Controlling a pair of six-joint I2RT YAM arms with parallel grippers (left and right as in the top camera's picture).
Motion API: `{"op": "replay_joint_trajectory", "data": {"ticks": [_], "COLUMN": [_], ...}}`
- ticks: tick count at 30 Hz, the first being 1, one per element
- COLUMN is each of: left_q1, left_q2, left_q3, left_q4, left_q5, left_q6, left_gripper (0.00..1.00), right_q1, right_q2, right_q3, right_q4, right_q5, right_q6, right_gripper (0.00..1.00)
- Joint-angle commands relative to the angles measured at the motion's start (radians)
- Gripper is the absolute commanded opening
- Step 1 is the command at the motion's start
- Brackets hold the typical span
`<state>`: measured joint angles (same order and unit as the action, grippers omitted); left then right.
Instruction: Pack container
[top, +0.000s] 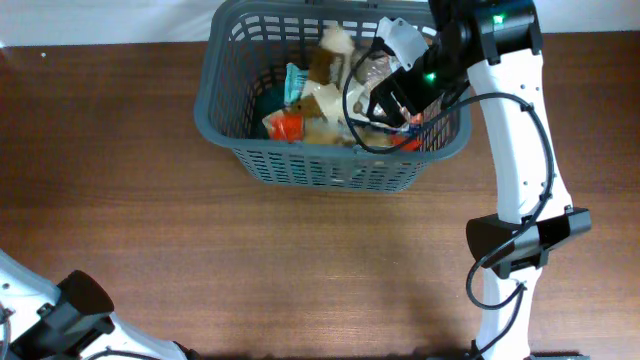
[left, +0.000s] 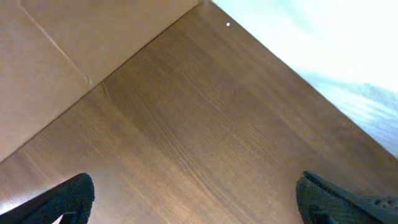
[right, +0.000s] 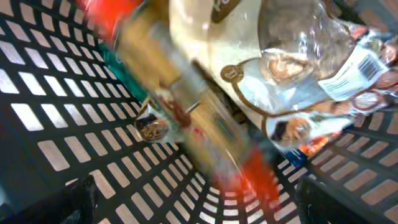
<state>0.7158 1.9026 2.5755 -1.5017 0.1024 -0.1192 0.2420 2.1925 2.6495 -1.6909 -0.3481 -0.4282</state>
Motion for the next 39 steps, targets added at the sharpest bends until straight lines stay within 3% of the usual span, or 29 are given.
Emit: {"op": "replay_joint_trajectory", "data": {"ticks": [1,4,7,12,21,26,29,39], "left_q1": [0.007,0.007,0.007,0.007,0.007,0.007,0.007,-0.003], "left_q2": [0.014,0.014,0.009,-0.045,-0.307,-0.389,-0.449,-0.697], "left_q3": [-0.004,-0.003,-0.003,-0.001,-0.001,0.013,0.013,0.013], "left_q4": [0.024,0.039,0.048,0.103,0.185,0.11,0.082,-0.015], "left_q5": [0.027,0.033,0.032,0.023,0.003,0.007,0.02,0.093], "left_q6": [0.02,0.034,0.058,0.069,0.079,0.079,0.079,0.079], "left_gripper": [0.99,0.99,0.99,0.99,0.99,0.99,0.99,0.99], "right_q1": [0.006,-0.001,-0.009,-0.01,-0.007,-0.007,-0.01,-0.125], "right_q2": [-0.069,-0.116,-0.174,-0.36,-0.654,-0.884,-1.067,-1.478], "right_q3": [0.146,0.329,0.483,0.477,0.432,0.245,0.031,-0.599], "right_q4": [0.03,0.075,0.071,0.011,-0.008,-0.008,-0.008,-0.008], "right_q5": [0.017,0.076,0.291,0.623,0.742,0.856,0.901,0.821], "right_q6": [0.097,0.197,0.291,0.417,0.446,0.485,0.49,0.549], "right_gripper": [0.99,0.99,0.99,0.99,0.99,0.99,0.99,0.99]}}
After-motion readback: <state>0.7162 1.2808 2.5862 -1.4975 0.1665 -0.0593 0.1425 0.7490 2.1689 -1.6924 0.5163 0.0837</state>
